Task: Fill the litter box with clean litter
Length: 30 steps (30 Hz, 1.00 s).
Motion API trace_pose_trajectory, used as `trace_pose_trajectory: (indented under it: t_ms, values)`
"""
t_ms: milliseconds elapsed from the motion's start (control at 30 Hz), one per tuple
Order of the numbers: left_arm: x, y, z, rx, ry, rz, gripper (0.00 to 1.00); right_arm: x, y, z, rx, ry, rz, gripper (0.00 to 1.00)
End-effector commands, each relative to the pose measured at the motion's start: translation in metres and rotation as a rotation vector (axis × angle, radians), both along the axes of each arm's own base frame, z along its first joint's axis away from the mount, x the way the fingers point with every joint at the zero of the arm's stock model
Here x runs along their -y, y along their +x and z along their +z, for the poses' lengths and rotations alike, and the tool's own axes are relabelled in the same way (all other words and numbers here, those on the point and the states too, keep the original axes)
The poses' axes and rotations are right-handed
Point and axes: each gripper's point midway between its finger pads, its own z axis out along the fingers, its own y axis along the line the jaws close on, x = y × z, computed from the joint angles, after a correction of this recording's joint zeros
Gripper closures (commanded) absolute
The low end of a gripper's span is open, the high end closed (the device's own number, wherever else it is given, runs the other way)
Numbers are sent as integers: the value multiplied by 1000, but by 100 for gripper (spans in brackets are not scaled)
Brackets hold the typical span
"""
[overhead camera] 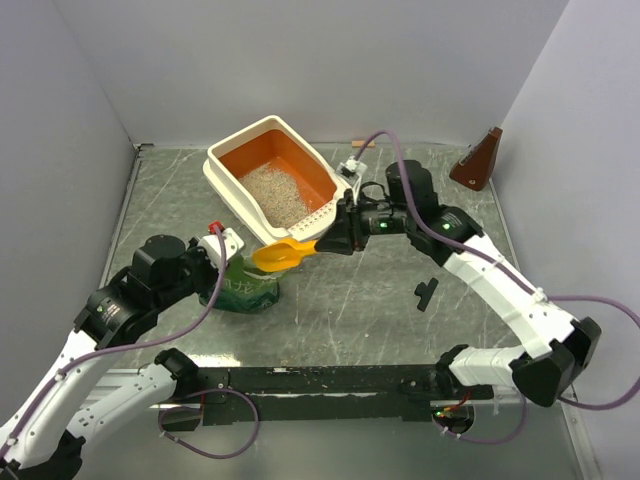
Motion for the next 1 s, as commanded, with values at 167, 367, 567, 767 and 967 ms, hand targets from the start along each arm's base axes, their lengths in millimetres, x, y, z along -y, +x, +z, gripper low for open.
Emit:
trace_pose_trajectory:
  t_ms: [167,367,567,767,967]
  values:
    - [32,-14,66,104,-240,-129,99,-19,18,-8,17,-72,-47,100]
    - [43,-15,82,109,-299,-163,99,-24,39,-21,-20,-176,-104,100]
    - [49,-13,77,101,-300,-179,100,-24,60,-33,-68,-290,-180,100]
    - [63,-17,52,42,-356,-210,99,-32,73,-53,-147,-414,-175,100]
    - [53,-1,29,74,-361,-98,100,-37,99,-94,-197,-523,-263,100]
